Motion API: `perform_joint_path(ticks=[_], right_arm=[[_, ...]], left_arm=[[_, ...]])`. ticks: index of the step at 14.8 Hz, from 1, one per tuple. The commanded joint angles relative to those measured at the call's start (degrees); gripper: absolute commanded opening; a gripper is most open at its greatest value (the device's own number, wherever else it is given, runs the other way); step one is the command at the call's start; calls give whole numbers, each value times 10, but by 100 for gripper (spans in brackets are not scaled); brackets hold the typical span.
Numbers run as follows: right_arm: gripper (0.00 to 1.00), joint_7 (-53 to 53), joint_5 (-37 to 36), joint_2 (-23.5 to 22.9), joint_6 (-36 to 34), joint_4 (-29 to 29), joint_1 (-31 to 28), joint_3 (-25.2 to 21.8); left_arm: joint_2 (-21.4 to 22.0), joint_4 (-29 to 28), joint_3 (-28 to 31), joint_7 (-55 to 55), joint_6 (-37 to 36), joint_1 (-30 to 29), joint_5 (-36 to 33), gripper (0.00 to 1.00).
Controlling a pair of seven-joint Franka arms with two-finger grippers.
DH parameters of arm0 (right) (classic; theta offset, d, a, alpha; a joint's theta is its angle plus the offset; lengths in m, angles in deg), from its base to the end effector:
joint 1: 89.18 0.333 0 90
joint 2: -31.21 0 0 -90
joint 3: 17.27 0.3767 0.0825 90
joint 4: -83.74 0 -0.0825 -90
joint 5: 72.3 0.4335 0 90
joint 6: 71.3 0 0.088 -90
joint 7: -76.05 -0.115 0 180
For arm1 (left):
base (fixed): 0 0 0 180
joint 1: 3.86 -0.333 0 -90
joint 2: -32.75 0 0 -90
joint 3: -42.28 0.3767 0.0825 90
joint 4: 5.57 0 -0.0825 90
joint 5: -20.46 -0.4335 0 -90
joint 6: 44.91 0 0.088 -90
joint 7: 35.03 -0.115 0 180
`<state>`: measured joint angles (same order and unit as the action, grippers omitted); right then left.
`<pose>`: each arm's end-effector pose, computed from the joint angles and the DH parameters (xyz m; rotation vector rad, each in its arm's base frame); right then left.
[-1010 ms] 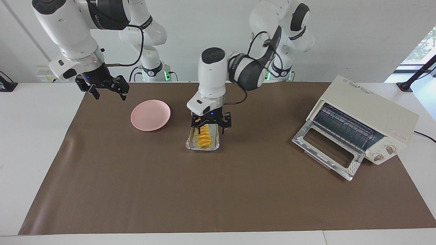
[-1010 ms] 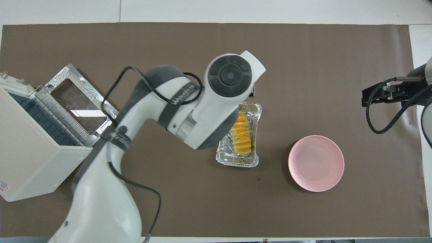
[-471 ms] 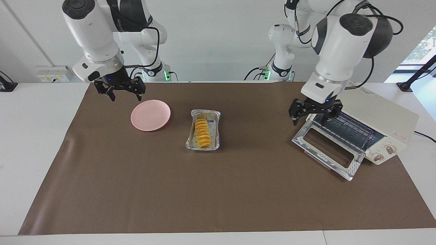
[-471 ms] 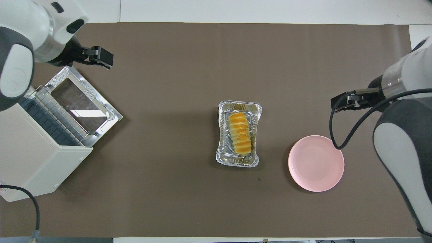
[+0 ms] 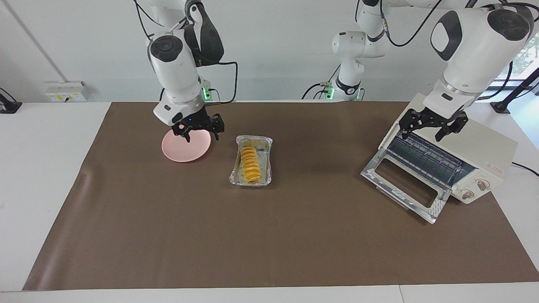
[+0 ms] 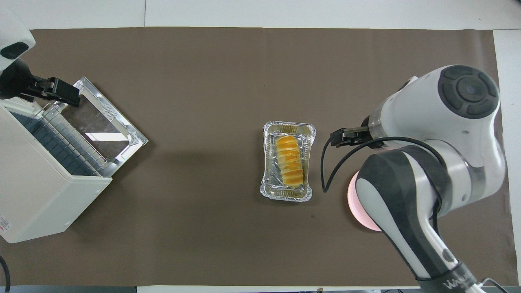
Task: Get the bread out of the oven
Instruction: 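Grasp the foil tray with the right gripper and drag it beyond the plate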
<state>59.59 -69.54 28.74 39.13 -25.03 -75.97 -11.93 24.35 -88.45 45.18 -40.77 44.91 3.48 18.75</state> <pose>0.5859 0.1997 0.5096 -3.0986 -0.0299 0.0435 0.6550 -0.0501 0.6494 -3.0920 0.2766 0.0399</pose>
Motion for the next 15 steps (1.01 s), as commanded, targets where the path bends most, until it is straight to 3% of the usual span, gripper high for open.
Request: perform_joint_path(ticks=[1, 5, 11, 15], right_arm=[[100, -51, 6, -12, 48, -27, 26, -1], [100, -131, 6, -18, 91, -62, 53, -1], [100, -147, 7, -9, 126, -122, 64, -1], [100, -161, 8, -6, 129, -142, 64, -1]], left_arm=[[49, -58, -11, -12, -10, -32, 6, 100], [80, -87, -23, -14, -32, -44, 29, 100], [117, -128, -47, -7, -28, -56, 29, 100], [117, -134, -48, -7, -27, -55, 29, 100]])
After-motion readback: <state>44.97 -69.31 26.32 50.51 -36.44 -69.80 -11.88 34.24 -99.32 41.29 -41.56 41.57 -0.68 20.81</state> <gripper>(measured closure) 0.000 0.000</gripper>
